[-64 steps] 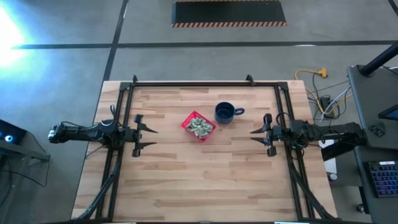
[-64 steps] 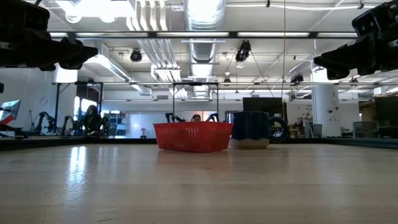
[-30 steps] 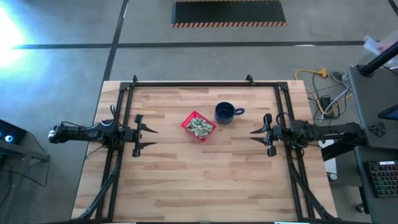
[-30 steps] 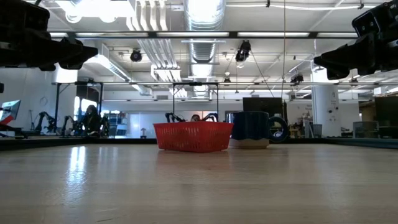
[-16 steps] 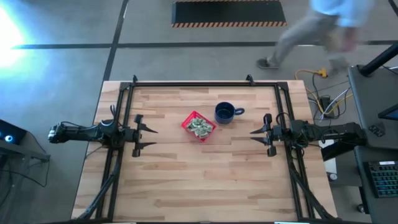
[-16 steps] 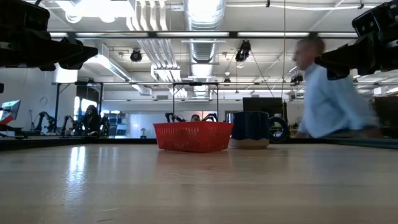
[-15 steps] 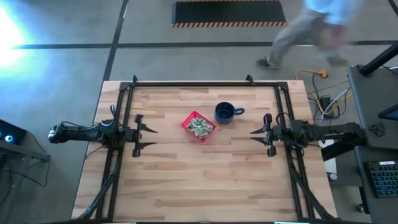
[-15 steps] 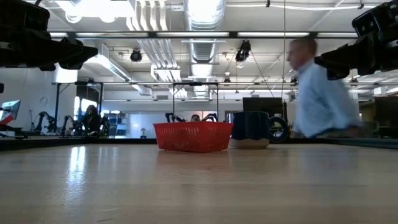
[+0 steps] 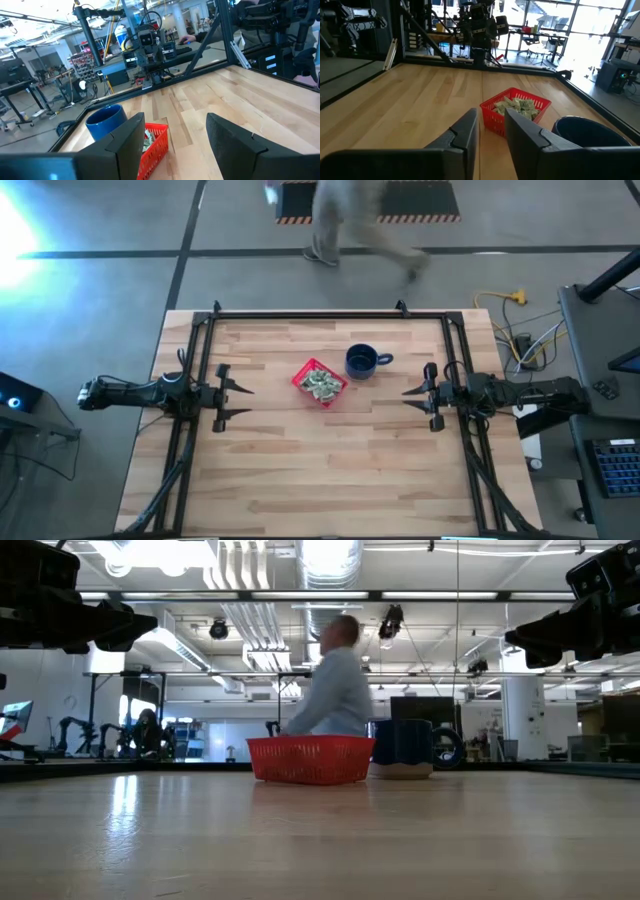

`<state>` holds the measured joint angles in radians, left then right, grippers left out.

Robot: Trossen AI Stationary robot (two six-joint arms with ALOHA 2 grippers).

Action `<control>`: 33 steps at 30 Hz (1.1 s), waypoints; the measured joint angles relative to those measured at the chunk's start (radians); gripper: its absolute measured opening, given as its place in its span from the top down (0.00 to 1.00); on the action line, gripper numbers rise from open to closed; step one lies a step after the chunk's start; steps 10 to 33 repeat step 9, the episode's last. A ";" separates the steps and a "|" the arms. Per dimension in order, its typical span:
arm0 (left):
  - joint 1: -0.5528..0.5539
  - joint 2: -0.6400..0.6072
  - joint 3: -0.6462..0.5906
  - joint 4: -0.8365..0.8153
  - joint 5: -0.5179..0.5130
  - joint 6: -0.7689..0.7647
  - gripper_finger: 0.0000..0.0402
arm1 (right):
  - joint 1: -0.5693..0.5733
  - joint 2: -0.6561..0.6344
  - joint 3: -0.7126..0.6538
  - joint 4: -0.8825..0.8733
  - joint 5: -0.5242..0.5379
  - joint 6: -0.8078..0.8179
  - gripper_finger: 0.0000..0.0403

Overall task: Pick and place items into bin
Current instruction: Return to Home Position

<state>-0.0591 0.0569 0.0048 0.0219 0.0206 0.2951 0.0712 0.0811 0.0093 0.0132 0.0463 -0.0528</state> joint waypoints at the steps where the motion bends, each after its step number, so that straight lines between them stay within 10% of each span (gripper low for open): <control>1: 0.000 0.000 0.000 0.000 0.000 0.000 0.51 | 0.000 0.000 0.000 0.000 0.000 0.000 0.79; 33: 0.000 0.000 0.000 0.000 0.000 0.000 0.51 | 0.000 0.000 0.000 0.000 0.000 0.000 0.79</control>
